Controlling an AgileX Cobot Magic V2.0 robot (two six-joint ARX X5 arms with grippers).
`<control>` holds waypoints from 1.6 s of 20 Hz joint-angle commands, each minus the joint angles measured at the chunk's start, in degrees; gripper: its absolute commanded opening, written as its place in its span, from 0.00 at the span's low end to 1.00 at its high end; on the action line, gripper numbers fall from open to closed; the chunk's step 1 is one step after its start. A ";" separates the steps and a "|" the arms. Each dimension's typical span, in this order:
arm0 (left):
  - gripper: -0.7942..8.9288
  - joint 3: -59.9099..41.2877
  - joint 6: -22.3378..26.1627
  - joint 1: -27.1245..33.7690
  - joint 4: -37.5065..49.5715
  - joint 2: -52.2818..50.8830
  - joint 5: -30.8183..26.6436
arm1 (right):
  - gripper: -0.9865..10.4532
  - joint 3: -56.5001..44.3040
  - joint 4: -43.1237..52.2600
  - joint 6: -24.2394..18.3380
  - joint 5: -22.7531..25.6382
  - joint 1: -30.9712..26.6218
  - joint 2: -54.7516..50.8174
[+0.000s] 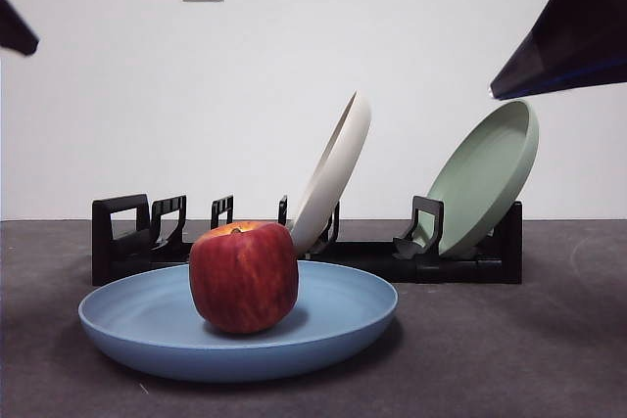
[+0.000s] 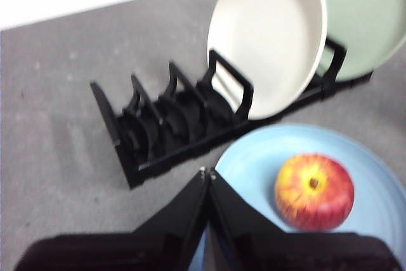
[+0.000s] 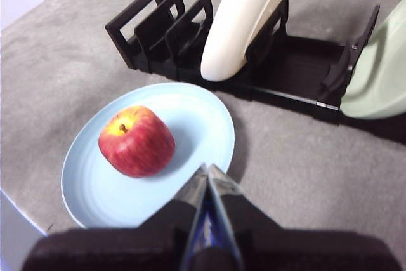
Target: Take the blue plate from the plate rack,put the plate on the table,take the apple from the table,put the apple in the plate
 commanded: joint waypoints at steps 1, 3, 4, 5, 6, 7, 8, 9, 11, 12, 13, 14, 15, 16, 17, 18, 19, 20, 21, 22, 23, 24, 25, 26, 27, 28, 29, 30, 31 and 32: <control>0.08 -0.22 -0.37 0.13 -0.59 -0.04 -0.02 | 0.08 -0.28 0.11 0.76 0.15 0.07 -0.04; 0.08 -0.20 -0.37 0.13 -0.87 -0.04 0.00 | 0.08 -0.28 0.11 0.79 0.15 0.07 -0.09; 0.08 -0.20 -0.37 0.13 -0.87 -0.04 -0.02 | 0.08 -0.28 0.11 0.76 0.15 0.07 -0.09; 0.08 -0.20 -0.37 0.15 -0.87 -0.04 -0.02 | 0.08 -0.28 0.11 0.76 0.15 0.07 -0.09; 0.08 -0.20 -0.39 0.13 -0.87 -0.04 -0.02 | 0.08 -0.28 0.11 0.76 0.15 0.07 -0.09; 0.08 -0.20 -0.37 0.13 -0.87 -0.04 -0.02 | 0.08 -0.28 0.11 0.76 0.15 0.07 -0.09; 0.08 -0.20 -0.39 0.13 -0.87 -0.04 -0.02 | 0.08 -0.28 0.11 0.79 0.15 0.07 -0.09; 0.08 -0.20 -0.37 0.13 -0.87 -0.04 -0.02 | 0.08 -0.28 0.11 0.76 0.15 0.07 -0.09; 0.08 -0.22 -0.39 0.13 -1.11 -0.17 0.09 | 0.08 -0.28 0.11 0.76 0.15 0.07 -0.09; 0.08 -0.20 0.28 0.39 -1.68 -1.77 -0.33 | 0.08 -0.28 0.11 0.79 0.15 0.07 -0.09; 0.08 -0.22 3.04 1.70 -2.67 -4.15 -1.84 | 0.08 -0.28 0.11 0.76 0.15 0.07 -0.09; 0.08 -0.22 3.85 3.61 -3.06 -6.45 -1.18 | 0.08 -0.28 0.11 0.76 0.13 0.07 -0.09; 0.08 -0.22 3.85 6.23 -3.13 -8.96 -0.46 | 0.08 -0.28 0.11 0.76 0.20 0.07 -0.09; 0.08 -0.22 3.85 9.97 -3.17 -11.54 0.57 | 0.08 -0.28 0.11 0.76 0.15 0.02 -0.11; 0.08 -0.22 3.78 13.35 -3.26 -13.53 1.38 | 0.08 -0.28 0.11 0.76 0.15 0.02 -0.09; 0.08 -0.22 3.78 17.77 -3.43 -15.45 3.43 | 0.08 -0.28 0.11 0.76 0.15 0.02 -0.09; 0.08 -0.22 3.80 21.46 -3.96 -16.79 5.46 | 0.08 -0.28 0.09 0.76 0.15 0.02 -0.09; 0.08 -0.24 3.82 25.88 -4.85 -18.23 8.68 | 0.08 -0.28 0.11 0.76 0.15 0.02 -0.11; 0.08 -0.24 4.04 29.40 -5.70 -19.17 11.17 | 0.08 -0.28 0.11 0.76 0.15 0.02 -0.09; 0.08 -0.31 4.31 32.96 -6.47 -20.04 13.31 | 0.08 -0.28 0.11 0.76 0.17 0.02 -0.09; 0.08 -0.52 4.48 36.06 -6.62 -20.70 14.38 | 0.08 -0.28 0.11 0.76 0.15 0.02 -0.09; 0.08 -1.09 4.87 38.64 -6.34 -21.40 15.02 | 0.08 -0.28 0.11 0.76 0.15 0.02 -0.09; 0.08 -2.01 5.31 40.65 -5.81 -22.12 15.08 | 0.08 -0.28 0.09 0.79 0.15 0.02 -0.09; 0.08 -3.56 5.77 42.38 -4.81 -23.12 15.10 | 0.08 -0.28 0.11 0.76 0.15 0.02 -0.09; 0.08 -5.09 5.77 43.54 -3.78 -23.93 15.10 | 0.08 -0.28 0.11 0.76 0.17 0.02 -0.09; 0.08 -7.21 5.77 44.68 -1.97 -24.85 15.12 | 0.08 -0.28 0.11 0.76 0.15 0.02 -0.09; 0.08 -9.09 5.75 45.40 -0.20 -25.51 15.15 | 0.08 -0.28 0.11 0.76 0.15 0.02 -0.09; 0.08 -11.13 5.73 46.05 1.42 -26.16 15.23 | 0.08 -0.28 0.11 0.76 0.15 0.02 -0.09; 0.08 -13.00 5.70 46.56 2.62 -26.77 15.39 | 0.08 -0.28 0.11 0.76 0.15 0.02 -0.09; 0.08 -14.75 5.70 46.90 3.54 -27.26 15.39 | 0.08 -0.28 0.11 0.76 0.15 0.02 -0.09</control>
